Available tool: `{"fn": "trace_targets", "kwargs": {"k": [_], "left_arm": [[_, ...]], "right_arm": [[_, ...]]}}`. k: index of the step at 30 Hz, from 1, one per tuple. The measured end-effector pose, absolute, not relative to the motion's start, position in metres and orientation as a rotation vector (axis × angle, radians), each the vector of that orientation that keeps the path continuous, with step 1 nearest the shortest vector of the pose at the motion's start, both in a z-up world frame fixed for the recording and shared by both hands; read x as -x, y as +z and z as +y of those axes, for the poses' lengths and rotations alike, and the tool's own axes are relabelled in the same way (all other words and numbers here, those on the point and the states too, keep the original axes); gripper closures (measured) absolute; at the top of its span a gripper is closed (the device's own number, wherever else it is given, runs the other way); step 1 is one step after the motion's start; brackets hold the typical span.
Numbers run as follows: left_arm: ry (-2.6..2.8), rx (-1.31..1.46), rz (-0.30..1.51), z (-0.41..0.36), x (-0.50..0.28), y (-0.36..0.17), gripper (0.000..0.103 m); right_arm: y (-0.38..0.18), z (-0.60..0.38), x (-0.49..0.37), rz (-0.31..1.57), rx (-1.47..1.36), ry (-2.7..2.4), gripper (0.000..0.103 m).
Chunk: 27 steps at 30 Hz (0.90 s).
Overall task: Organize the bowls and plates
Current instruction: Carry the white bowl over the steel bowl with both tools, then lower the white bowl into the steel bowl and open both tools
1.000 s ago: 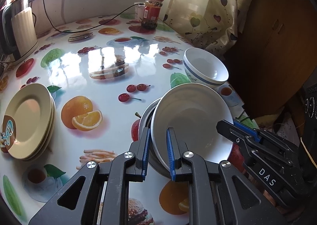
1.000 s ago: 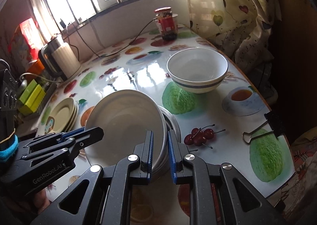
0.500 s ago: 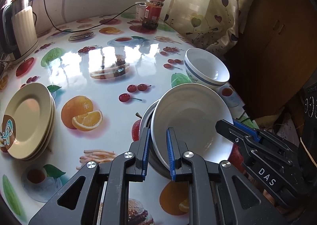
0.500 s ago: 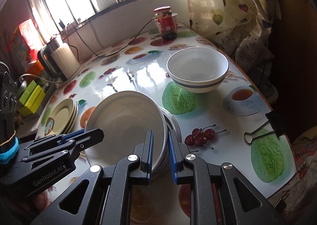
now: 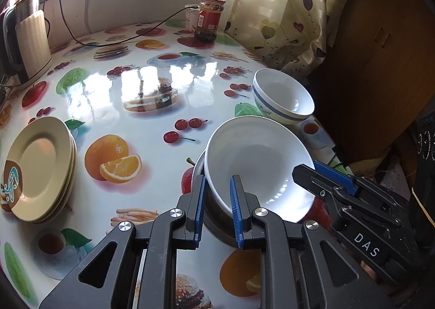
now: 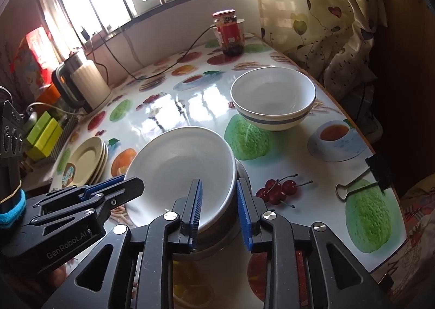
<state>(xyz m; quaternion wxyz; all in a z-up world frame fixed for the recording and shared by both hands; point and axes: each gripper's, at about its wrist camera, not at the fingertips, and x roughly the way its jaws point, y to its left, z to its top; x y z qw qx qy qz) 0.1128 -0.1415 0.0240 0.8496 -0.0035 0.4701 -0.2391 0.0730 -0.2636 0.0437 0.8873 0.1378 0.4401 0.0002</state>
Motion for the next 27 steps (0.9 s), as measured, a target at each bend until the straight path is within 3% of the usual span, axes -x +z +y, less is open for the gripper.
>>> {"fn": "trace_targets", "kwargs": {"k": [21, 27], "left_arm": [[-0.482, -0.057, 0.89, -0.145, -0.113, 0.051, 0.083], [-0.498, -0.082, 0.868, -0.156, -0.119, 0.058, 0.071]], "right_arm": [[0.06, -0.274, -0.072, 0.87, -0.297, -0.037, 0.064], [0.068, -0.283, -0.074, 0.849, -0.292, -0.059, 0.06]]}}
